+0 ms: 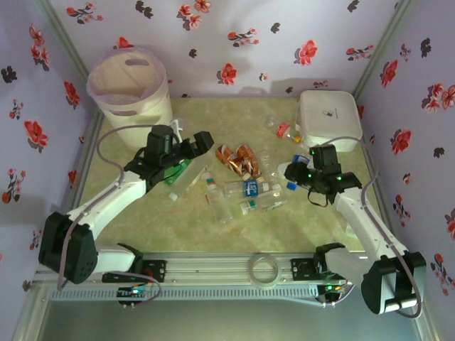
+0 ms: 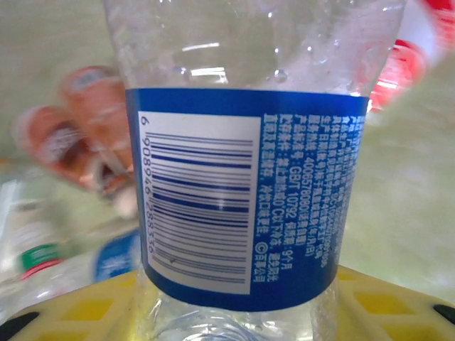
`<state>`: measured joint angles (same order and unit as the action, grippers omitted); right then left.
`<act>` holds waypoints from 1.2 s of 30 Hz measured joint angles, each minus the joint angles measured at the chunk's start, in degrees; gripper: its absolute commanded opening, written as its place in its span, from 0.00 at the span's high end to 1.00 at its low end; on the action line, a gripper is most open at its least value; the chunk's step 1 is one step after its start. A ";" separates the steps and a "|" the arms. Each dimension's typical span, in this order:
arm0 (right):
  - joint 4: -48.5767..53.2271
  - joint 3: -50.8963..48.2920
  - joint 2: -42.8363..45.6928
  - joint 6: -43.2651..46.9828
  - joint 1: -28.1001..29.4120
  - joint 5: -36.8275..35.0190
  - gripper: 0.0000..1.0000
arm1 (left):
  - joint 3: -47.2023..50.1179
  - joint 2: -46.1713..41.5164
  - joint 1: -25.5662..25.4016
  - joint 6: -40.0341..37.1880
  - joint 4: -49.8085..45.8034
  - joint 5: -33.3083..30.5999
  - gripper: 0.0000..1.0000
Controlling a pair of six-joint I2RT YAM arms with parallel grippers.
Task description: Put the plastic bottles in the bin
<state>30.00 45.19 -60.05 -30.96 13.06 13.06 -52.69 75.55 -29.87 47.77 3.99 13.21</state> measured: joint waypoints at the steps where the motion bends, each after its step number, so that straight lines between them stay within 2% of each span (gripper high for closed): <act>1: -1.57 0.39 -0.42 1.25 0.74 2.67 0.45 | 0.00 1.20 -0.79 0.59 2.34 1.42 0.05; 4: -6.67 2.03 -3.43 4.42 3.02 11.45 0.46 | 0.00 5.09 -3.26 2.80 9.42 5.75 0.13; 10: -15.93 3.96 -10.47 6.99 6.88 23.12 0.46 | 0.00 13.38 -6.01 9.42 24.94 13.40 0.10; 13: -17.46 5.33 -13.11 8.11 8.50 26.29 0.46 | -0.02 16.09 -6.64 11.80 29.16 15.21 0.02; 21: -20.09 7.37 -16.81 9.57 11.17 30.29 0.46 | -1.01 18.10 -7.69 13.20 31.65 16.87 0.01; 32: -23.04 7.69 -18.40 9.51 11.28 30.71 0.46 | -1.60 19.15 -8.50 14.43 32.50 17.11 0.25; 34: -23.34 7.69 -18.40 9.49 11.28 30.75 0.46 | -1.60 19.15 -8.50 14.62 32.63 17.27 0.35; 36: -23.63 7.82 -18.40 9.49 11.28 30.95 0.46 | -1.60 19.23 -8.39 14.56 32.41 16.87 0.40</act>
<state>6.37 53.01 -78.46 -21.47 24.34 44.01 -54.28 94.78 -38.26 62.33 36.40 30.09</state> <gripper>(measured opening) 0.540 0.637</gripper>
